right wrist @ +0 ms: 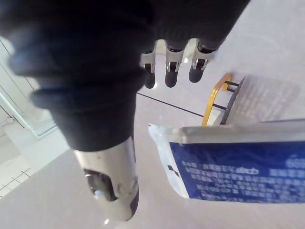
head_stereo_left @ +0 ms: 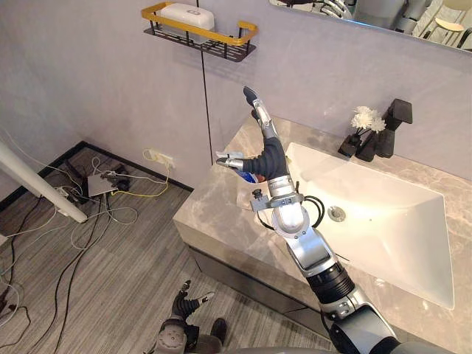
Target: Organize washtable
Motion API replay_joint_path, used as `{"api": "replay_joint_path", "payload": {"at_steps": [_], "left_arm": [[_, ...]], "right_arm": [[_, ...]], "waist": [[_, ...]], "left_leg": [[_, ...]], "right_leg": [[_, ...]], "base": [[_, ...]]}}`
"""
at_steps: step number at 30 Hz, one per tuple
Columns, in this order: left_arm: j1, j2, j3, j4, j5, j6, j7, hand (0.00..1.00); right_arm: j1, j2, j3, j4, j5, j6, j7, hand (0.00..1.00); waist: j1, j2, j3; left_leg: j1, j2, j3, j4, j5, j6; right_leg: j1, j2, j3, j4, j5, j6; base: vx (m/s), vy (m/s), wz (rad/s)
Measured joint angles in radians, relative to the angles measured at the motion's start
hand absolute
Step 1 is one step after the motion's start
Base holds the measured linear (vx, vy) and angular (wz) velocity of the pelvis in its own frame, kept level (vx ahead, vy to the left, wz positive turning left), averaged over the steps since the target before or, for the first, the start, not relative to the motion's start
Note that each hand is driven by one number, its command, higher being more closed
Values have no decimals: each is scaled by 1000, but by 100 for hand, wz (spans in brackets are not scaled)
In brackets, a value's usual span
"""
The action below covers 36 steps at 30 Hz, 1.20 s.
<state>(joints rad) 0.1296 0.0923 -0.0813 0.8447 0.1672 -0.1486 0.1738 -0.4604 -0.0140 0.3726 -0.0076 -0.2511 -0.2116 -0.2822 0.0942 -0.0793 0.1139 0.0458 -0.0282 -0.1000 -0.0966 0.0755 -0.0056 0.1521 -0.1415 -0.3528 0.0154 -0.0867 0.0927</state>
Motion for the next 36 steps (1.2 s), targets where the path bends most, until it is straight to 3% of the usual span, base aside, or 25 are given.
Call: {"api": "replay_joint_path", "payload": {"at_steps": [5,13,18,20,22,25,28,31,32,36], "left_arm": [[-5,2,0,8,0,9,-3,0],[-5,12,1,10,0,9,-42,0],[-3,13,13,14,2,9,-67,0],[4,9,34,20,2,9,-73,0],[4,8,48,40,3,8,-85,0],[7,5,54,59,3,9,-87,0],[8,-9,55,74,3,9,-87,0],[12,-11,53,78,3,9,-86,0],[9,-18,55,82,3,10,-86,0],[12,-18,55,82,3,13,-86,0]], "right_arm": [[20,-29,-2,-78,27,-20,29,0],[19,-205,-69,-277,86,-59,114,0],[52,-357,-353,-445,124,-114,123,0],[80,-393,-477,-500,126,-135,119,0],[125,-418,-678,-566,133,-167,107,0],[192,-423,-925,-576,135,-187,33,0],[279,-411,-1090,-568,152,-202,-36,0],[356,-349,-1160,-527,196,-216,-82,0],[440,-274,-1192,-482,224,-207,-106,0],[595,-132,-1199,-375,242,-169,-133,0]], "waist": [[-3,-2,-1],[-23,-19,-13],[-42,-24,-16],[-61,-24,-16],[-94,-24,-17],[-125,-20,-36],[-147,-4,-56],[-169,-1,-70],[-175,-6,-75],[-190,-9,-79]], "left_leg": [[3,5,12,-1,0,0],[4,9,24,-1,0,0],[8,10,47,-3,0,0],[14,10,57,-6,-1,0],[18,11,73,-6,-1,0],[11,12,95,-7,-2,2],[0,13,121,-7,-5,6],[-7,15,132,-7,-9,4],[-6,16,137,-7,-8,7],[-6,19,146,-7,-16,2]], "right_leg": [[-2,3,10,0,0,0],[-6,6,23,0,1,-1],[-18,5,47,5,5,-5],[-19,3,52,11,5,-5],[-28,2,61,17,5,-4],[-53,4,84,17,6,-3],[-76,7,110,14,12,1],[-89,5,125,14,15,1],[-90,6,130,13,15,1],[-94,6,139,11,15,0]], "base": [[-28,-15,-6],[-13,-13,-4],[-31,-3,-13],[-41,0,-14],[-51,0,-20],[-50,4,-22],[-22,9,-25],[4,12,-19],[19,6,-7],[20,2,-8]]}}
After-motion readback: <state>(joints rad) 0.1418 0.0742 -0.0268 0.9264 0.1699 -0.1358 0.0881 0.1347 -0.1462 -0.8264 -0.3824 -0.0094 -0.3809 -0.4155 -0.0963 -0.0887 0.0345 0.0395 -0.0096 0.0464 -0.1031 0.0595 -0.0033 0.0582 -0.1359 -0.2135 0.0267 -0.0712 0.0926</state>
